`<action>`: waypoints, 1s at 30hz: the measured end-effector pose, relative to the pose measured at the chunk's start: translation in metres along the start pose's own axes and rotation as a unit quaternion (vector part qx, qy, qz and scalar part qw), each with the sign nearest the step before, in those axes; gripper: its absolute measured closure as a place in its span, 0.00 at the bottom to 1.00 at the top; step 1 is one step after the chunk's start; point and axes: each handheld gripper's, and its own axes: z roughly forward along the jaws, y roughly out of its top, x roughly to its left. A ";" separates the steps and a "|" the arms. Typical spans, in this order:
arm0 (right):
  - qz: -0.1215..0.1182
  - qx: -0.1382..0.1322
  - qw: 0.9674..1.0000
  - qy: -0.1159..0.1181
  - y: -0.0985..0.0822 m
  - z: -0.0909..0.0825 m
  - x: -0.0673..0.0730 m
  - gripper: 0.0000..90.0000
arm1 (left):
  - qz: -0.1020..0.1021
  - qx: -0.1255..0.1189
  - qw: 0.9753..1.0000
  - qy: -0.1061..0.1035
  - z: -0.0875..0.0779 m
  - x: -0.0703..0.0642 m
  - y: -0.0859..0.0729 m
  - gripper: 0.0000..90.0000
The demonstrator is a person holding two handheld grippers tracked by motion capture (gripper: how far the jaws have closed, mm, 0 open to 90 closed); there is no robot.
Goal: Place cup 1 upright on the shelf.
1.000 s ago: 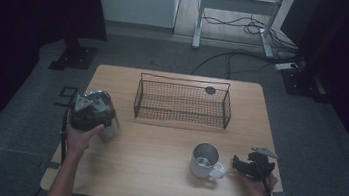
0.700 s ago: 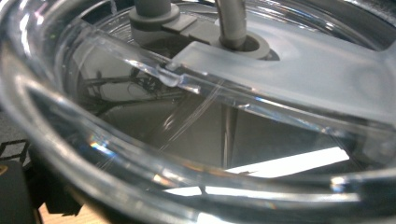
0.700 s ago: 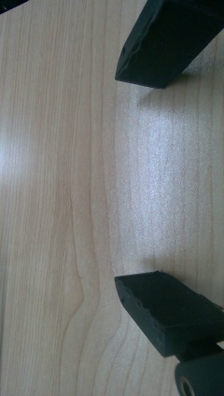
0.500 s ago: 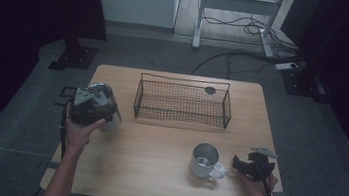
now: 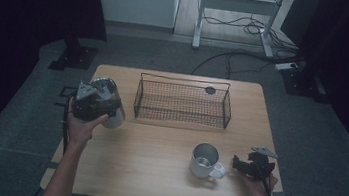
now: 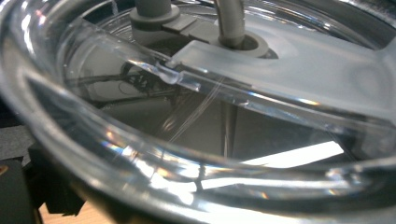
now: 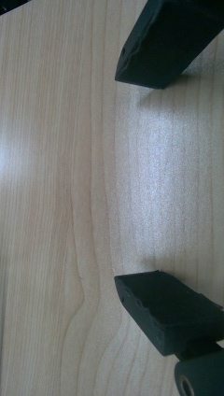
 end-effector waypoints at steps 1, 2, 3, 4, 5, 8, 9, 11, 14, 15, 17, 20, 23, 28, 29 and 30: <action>0.000 0.000 1.000 0.000 0.000 0.000 0.000 0.04 | 0.004 -0.001 1.000 -0.001 0.000 -0.002 0.003 0.04; 0.000 0.000 1.000 0.000 0.000 0.000 0.000 0.04 | 0.004 -0.001 1.000 -0.001 0.000 -0.002 0.003 0.04; 0.000 0.000 1.000 0.000 0.000 0.000 0.000 0.04 | 0.005 -0.001 1.000 -0.003 0.001 -0.004 0.005 0.04; 0.000 0.000 1.000 0.000 0.000 0.000 0.000 0.04 | 0.004 -0.002 1.000 -0.003 0.001 -0.005 0.006 0.04; 0.000 0.000 1.000 0.000 0.000 0.000 0.000 0.04 | 0.005 -0.004 1.000 -0.005 0.001 -0.006 0.007 0.04; 0.000 0.000 1.000 0.000 0.000 0.000 0.000 0.04 | 0.003 -0.007 1.000 -0.012 0.001 -0.008 0.012 0.04; 0.000 0.000 1.000 0.000 0.000 0.000 0.000 0.04 | 0.004 -0.007 1.000 -0.013 0.001 -0.009 0.013 0.04; 0.000 0.000 1.000 0.000 0.000 0.000 0.000 0.04 | 0.006 -0.006 1.000 -0.014 0.001 -0.009 0.014 0.04; 0.000 0.000 1.000 0.000 0.000 0.000 0.000 0.04 | 0.001 -0.008 1.000 -0.016 0.002 -0.010 0.016 0.04; 0.000 0.000 1.000 0.000 0.000 0.000 0.000 0.04 | 0.000 -0.008 1.000 -0.016 0.002 -0.010 0.016 0.04; 0.000 0.000 1.000 0.000 0.000 0.000 0.000 0.04 | -0.002 -0.007 1.000 -0.016 0.003 -0.010 0.017 0.04; -0.001 0.000 1.000 0.001 0.000 0.000 0.000 0.05 | 0.002 -0.006 1.000 -0.012 0.005 -0.011 0.019 0.04; -0.002 -0.001 1.000 0.003 0.000 0.000 0.000 0.06 | -0.002 -0.011 1.000 -0.014 0.006 -0.013 0.021 0.04; -0.002 -0.001 1.000 0.003 0.000 0.000 0.000 0.06 | 0.005 -0.009 1.000 -0.017 0.009 -0.018 0.026 0.04; -0.002 -0.001 1.000 0.003 0.000 0.000 0.000 0.06 | 0.007 -0.010 1.000 -0.018 0.009 -0.018 0.028 0.04; -0.002 -0.001 1.000 0.003 0.000 0.000 0.000 0.06 | 0.008 -0.011 1.000 -0.021 0.008 -0.018 0.030 0.04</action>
